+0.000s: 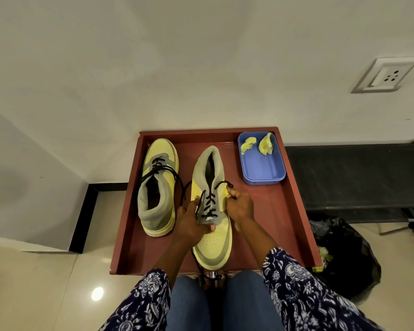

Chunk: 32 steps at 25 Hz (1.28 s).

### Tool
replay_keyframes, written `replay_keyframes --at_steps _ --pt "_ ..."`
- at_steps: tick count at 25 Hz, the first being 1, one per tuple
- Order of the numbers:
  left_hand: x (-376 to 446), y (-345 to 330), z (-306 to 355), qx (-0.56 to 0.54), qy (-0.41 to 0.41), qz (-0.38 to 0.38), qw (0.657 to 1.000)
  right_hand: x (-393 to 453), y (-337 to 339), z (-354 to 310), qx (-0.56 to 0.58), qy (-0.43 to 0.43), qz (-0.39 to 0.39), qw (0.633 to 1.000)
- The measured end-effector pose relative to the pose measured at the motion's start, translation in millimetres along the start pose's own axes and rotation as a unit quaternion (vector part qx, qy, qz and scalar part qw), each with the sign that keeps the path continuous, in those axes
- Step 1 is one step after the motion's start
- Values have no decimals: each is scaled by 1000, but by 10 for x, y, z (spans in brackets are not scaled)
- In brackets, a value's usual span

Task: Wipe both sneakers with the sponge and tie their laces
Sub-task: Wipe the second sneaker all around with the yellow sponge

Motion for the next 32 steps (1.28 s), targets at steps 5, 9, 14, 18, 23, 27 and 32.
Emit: replay_keyframes --at_steps 5,9,14,18,23,27,32 --pt "10 1 -35 -1 10 1 1000 -106 12 121 -51 29 -26 998" --pt "-9 -4 -35 10 14 5 1000 -309 69 252 -101 56 -22 993" --pt "-11 -17 -33 11 21 1 1000 -693 125 457 -138 32 -9 990" --pt "-8 -17 -33 1 28 4 1000 -888 116 645 -122 6 -17 992" --pt "-7 -11 -32 4 24 -7 1000 -678 113 682 -50 -42 -15 998" --pt "-3 -13 -29 7 22 -11 1000 -414 124 491 -25 -57 -3 998" --pt "0 -10 -28 9 23 -14 1000 -29 19 257 -6 -84 -22 996"
Point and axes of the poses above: each hand's wrist, its own x-axis towards the middle knuckle, its own y-axis out of the back of the hand, z = x × y, the point moved 5 cm from there along x, towards the middle knuckle, and after that the axes turned 6 degrees about -y, right-handed, at the moved point
